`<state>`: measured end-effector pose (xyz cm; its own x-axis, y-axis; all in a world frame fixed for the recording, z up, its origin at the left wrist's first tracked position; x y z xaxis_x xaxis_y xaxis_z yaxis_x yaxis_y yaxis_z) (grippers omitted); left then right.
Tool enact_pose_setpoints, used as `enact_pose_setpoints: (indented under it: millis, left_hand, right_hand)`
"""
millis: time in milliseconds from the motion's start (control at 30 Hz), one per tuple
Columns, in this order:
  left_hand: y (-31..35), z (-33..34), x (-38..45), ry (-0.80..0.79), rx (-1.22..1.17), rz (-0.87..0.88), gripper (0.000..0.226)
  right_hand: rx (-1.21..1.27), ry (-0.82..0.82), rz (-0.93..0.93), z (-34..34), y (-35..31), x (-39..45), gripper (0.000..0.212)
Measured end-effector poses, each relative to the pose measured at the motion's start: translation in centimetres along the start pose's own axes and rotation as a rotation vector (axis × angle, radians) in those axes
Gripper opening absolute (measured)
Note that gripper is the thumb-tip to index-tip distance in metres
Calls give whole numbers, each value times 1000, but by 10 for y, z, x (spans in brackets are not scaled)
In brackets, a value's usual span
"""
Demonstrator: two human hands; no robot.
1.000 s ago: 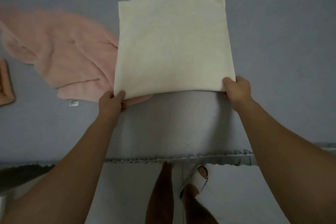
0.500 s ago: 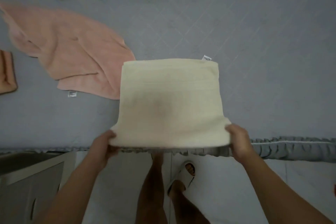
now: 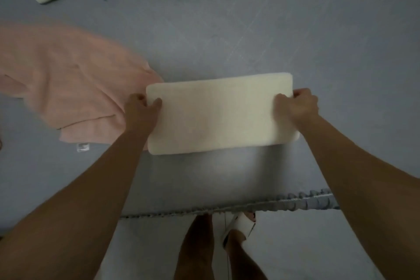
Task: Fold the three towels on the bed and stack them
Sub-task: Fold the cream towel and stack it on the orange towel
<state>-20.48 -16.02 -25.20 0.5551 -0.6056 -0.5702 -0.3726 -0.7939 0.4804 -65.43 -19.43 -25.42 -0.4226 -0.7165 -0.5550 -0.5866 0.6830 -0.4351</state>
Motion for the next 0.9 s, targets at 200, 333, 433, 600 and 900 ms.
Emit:
enact_pose_setpoints:
  millis: [200,333,433,600,900]
  left_hand:
    - [-35,17,-11,-175,-109,-63,53]
    - [-55,16,-17,-235,-179,-51,47]
    - [-80,32,-23,-313,-147,-149,46]
    - [-79,32,-28,-224,-98,-225,46]
    - [-27,93,-73,68,624,576,63]
  right_hand:
    - [60,-5,-4,10,31,-21,40]
    - [48,75,-124,-3,35,-24,25]
    - [11,55,-21,4,50,-23,31]
    - [-160,321,-255,3,-9,-39,54]
    - [-744,-243,-1230,198,-86,-135,73]
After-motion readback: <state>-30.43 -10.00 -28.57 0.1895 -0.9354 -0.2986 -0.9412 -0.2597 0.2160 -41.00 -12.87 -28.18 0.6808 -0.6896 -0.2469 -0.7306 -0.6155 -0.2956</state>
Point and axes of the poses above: each hand's wrist, its own x-axis towards the middle knuckle, its own z-axis out of the palm, y = z × x, the point moved 8 cm from there along x, towards the middle knuckle, and after that the axes turned 7 degrees about -z, right-handed, at the moved point
